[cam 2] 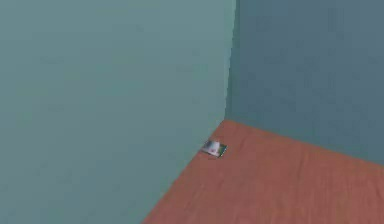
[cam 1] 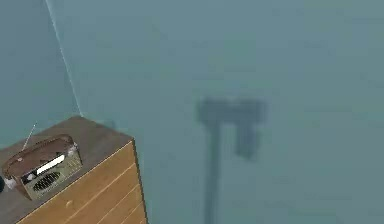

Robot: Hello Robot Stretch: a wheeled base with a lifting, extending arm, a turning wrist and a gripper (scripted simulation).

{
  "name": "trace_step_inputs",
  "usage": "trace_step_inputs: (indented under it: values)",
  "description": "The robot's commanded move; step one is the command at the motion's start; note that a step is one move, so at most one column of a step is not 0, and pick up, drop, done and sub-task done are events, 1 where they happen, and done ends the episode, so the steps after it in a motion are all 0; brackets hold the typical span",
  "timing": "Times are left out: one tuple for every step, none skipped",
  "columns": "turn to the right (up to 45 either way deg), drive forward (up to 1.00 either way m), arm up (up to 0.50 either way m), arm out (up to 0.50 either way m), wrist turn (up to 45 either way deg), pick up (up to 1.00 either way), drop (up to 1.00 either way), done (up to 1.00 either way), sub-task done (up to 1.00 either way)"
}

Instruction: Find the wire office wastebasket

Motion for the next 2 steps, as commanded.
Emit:
trace_step_inputs:
  values:
    - [45.0, 0.0, 0.0, 0.0, 0.0, 0.0, 0.0, 0.0, 0.0]
    - [45.0, 0.0, 0.0, 0.0, 0.0, 0.0, 0.0, 0.0, 0.0]
